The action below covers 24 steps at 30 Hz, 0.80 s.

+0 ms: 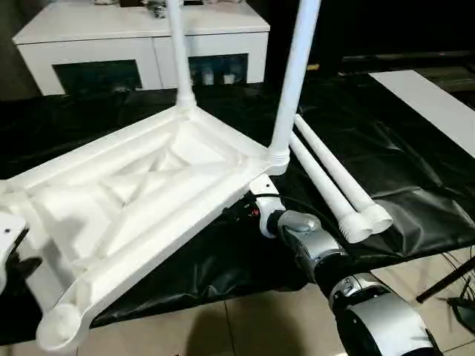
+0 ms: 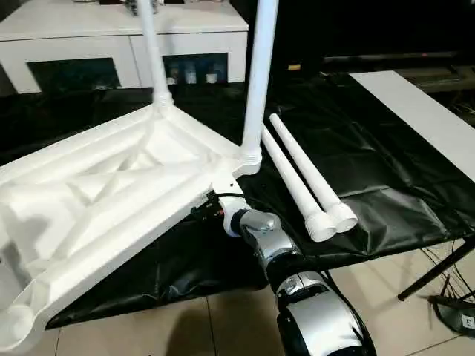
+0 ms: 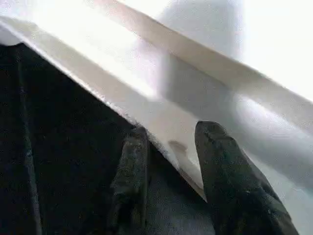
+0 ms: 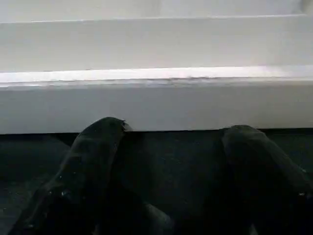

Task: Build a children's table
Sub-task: Rotate table base

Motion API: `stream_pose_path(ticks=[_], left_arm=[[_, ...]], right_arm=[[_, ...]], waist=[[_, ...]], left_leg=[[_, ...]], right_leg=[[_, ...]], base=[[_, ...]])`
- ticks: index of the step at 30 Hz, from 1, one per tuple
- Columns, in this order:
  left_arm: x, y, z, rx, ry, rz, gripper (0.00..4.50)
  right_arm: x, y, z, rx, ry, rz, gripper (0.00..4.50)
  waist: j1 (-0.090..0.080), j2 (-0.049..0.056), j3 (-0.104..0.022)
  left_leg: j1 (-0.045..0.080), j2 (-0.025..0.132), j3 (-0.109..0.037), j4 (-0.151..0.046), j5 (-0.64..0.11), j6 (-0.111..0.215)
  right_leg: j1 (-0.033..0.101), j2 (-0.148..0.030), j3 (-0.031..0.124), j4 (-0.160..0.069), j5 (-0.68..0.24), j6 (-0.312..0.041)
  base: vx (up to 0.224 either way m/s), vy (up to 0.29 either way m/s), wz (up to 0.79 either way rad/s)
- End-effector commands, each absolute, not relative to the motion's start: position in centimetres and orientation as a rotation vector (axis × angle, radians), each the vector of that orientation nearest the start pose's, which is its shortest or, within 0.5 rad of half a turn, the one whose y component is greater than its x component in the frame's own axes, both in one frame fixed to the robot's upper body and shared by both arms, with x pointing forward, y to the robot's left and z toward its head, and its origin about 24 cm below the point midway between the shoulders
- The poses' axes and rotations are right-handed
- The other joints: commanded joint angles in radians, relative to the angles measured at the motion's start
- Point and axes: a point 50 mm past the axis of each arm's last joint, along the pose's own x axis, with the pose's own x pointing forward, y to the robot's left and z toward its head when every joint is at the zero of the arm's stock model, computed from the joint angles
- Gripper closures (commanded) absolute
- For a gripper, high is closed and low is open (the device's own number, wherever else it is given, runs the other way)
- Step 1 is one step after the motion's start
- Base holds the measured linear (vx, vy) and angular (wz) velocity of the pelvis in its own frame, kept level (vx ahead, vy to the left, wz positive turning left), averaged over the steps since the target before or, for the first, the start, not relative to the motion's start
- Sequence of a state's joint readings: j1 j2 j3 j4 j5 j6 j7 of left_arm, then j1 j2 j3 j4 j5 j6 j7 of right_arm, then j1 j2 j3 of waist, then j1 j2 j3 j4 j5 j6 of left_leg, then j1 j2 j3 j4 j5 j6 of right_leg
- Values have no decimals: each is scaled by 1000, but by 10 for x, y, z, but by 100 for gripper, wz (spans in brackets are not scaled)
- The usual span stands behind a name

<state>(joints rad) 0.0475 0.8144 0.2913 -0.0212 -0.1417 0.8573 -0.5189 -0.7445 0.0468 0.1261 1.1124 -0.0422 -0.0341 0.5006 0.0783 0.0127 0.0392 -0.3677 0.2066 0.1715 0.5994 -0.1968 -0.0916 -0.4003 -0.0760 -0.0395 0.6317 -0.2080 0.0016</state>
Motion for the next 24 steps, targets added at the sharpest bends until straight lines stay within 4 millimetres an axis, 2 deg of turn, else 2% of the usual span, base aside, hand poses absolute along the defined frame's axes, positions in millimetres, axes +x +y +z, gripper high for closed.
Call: stream_pose_path(ticks=[1,2,6,7,8,10,11,14,15,20,23,24], left_arm=[[226,304,76,284,671,-262,304],[224,312,85,245,650,-249,263],[219,325,97,171,622,-224,250],[218,327,98,176,620,-213,223],[218,327,98,176,620,-213,210],[220,339,101,187,596,-109,204],[221,345,103,188,584,-63,186],[222,361,101,169,573,79,168],[221,363,101,160,573,103,164],[221,375,102,146,535,177,119],[220,379,105,130,524,187,79],[220,381,105,127,528,196,79]], right_arm=[[340,-1,47,-109,226,929,81],[341,-2,47,-112,226,931,81],[341,-4,46,-120,228,931,81],[341,-4,45,-120,228,930,81],[341,-4,45,-120,228,930,81],[341,-5,46,-122,228,931,81],[341,-5,46,-122,228,931,81],[341,-4,46,-127,225,933,81],[341,-4,46,-128,225,933,81],[341,-5,45,-131,224,934,81],[341,-6,44,-133,224,935,81],[340,-6,44,-135,223,936,81]], waist=[[-7,13,-48],[-7,14,-49],[-9,16,-53],[-12,10,-52],[-12,13,-52],[-19,13,-51],[-20,9,-52],[-22,9,-50],[-23,7,-50],[-26,6,-50],[-27,6,-52],[-26,6,-52]], left_leg=[[15,15,-2,-87,-257,-7],[15,15,-3,-87,-254,-10],[19,16,-3,-86,-242,-19],[16,16,-3,-86,-230,-17],[15,16,-4,-87,-226,-18],[16,16,-3,-85,-212,-17],[18,17,-3,-85,-211,-16],[20,15,-1,-85,-222,-17],[17,16,-3,-87,-231,-22],[17,16,-4,-86,-238,-20],[20,16,-3,-84,-219,-18],[19,17,-3,-84,-214,-17]], right_leg=[[28,-47,38,-73,-158,-213],[27,-47,36,-71,-150,-213],[24,-40,32,-62,-80,-231],[27,-39,31,-60,-51,-237],[28,-39,31,-57,-40,-239],[29,-39,30,-57,4,-243],[30,-39,29,-56,16,-246],[30,-39,30,-56,12,-248],[35,-42,30,-56,2,-247],[35,-42,32,-58,-16,-245],[34,-42,31,-55,13,-251],[35,-42,31,-55,19,-254]], base=[[0,0,0],[0,0,0],[0,0,0],[0,0,0],[0,0,0],[0,0,0],[0,0,0],[0,0,0],[0,0,0],[0,0,0],[0,0,0],[0,0,0]])
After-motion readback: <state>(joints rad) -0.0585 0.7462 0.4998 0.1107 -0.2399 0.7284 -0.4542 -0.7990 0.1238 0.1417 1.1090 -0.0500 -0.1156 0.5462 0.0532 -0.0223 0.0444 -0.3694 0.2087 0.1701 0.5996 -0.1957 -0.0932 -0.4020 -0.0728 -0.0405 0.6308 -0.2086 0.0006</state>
